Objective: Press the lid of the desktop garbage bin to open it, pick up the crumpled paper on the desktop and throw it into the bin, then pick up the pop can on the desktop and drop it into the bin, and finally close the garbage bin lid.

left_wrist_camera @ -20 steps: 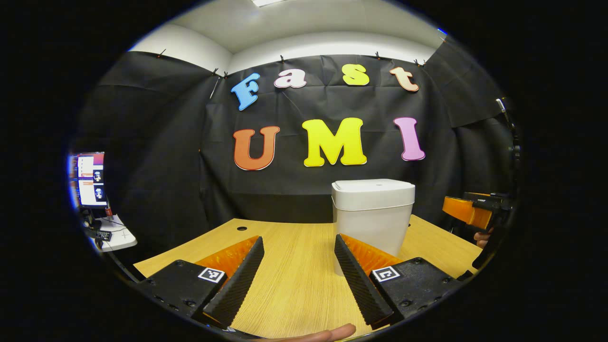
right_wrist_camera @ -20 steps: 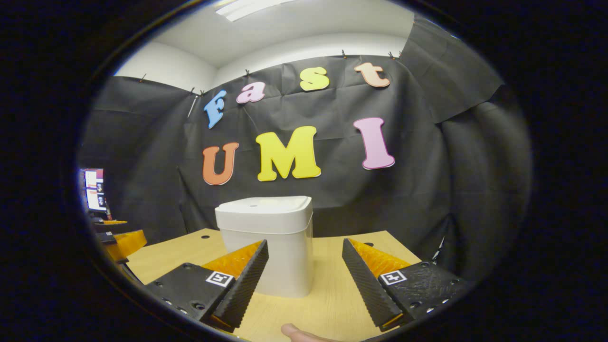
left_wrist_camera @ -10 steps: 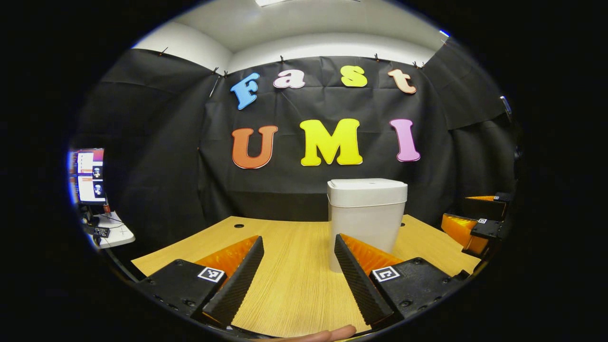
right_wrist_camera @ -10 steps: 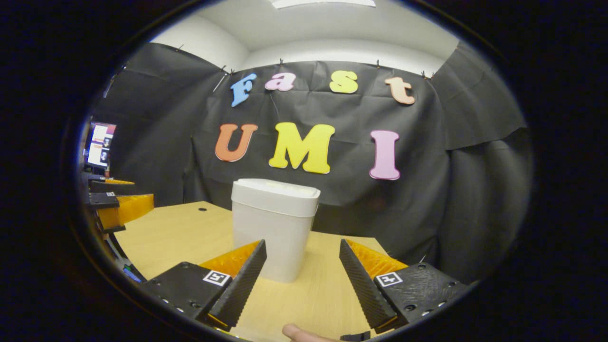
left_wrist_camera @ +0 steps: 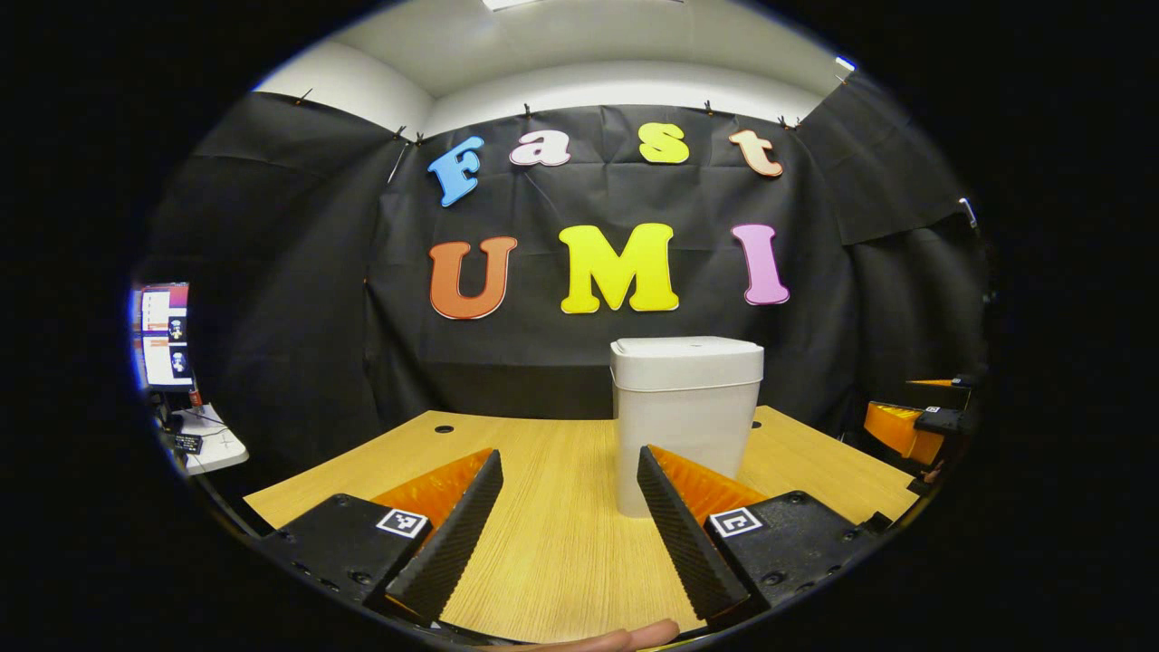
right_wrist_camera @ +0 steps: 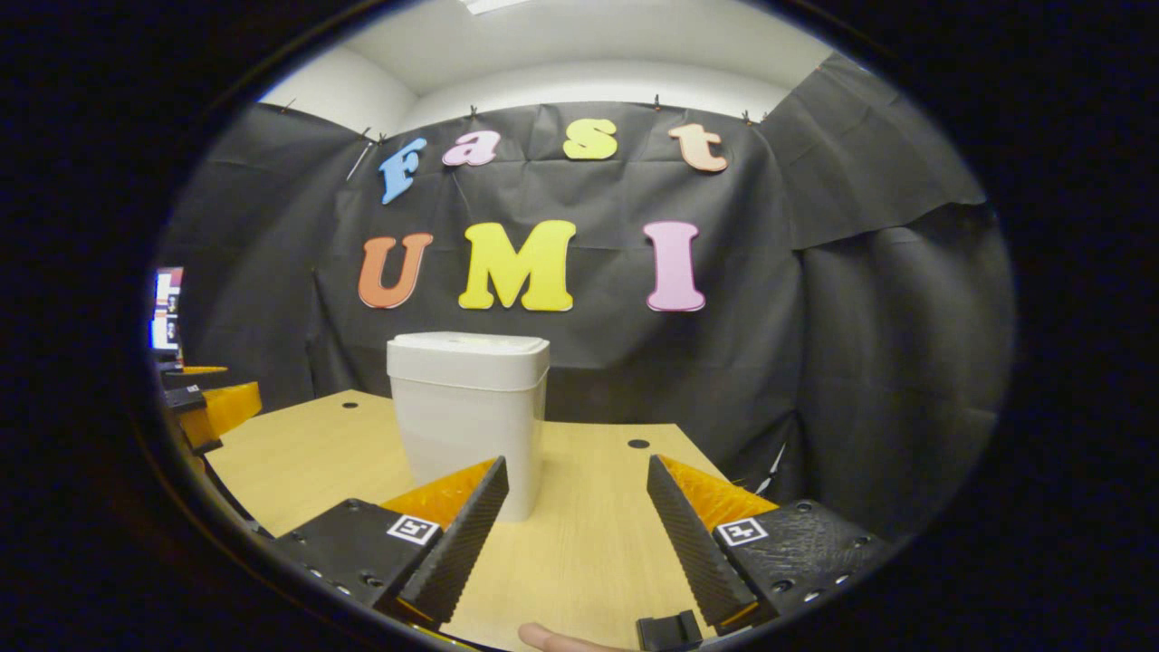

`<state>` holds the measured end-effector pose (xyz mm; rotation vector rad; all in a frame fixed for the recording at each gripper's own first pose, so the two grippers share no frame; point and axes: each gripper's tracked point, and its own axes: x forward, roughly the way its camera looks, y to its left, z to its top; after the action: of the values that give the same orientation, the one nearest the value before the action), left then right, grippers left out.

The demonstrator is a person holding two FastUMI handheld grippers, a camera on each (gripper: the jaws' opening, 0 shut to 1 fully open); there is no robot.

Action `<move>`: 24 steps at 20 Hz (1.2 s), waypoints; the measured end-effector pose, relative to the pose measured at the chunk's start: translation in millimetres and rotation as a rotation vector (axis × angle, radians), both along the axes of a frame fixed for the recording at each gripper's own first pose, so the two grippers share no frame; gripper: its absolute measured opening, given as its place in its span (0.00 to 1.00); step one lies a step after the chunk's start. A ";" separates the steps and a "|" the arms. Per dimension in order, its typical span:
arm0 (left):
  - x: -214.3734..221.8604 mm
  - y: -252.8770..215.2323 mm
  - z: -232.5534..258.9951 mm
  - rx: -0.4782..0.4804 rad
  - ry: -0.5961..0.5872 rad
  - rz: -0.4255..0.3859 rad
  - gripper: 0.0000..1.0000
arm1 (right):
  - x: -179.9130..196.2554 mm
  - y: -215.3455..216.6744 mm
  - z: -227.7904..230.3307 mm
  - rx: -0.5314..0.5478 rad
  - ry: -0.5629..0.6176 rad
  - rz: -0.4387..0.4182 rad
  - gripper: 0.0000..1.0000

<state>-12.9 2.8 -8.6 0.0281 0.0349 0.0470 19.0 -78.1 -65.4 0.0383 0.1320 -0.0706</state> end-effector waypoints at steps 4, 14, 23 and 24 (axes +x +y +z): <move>-0.2 0.1 1.7 0.010 -0.008 -0.003 0.97 | -2.0 12.3 -6.0 0.005 0.024 0.035 0.95; -2.0 -9.9 -0.7 0.028 0.003 -0.029 0.97 | -5.3 12.9 -17.3 0.000 0.060 0.041 0.95; -1.2 -11.2 -2.6 0.041 0.001 -0.036 0.97 | -7.0 10.4 -22.9 -0.006 0.071 0.045 0.95; -0.7 -11.2 -3.7 0.040 0.003 -0.036 0.97 | -7.1 10.5 -22.8 -0.010 0.072 0.044 0.95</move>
<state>-13.6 -8.4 -12.3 0.0688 0.0367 0.0115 11.9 -67.6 -88.1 0.0228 0.2048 -0.0289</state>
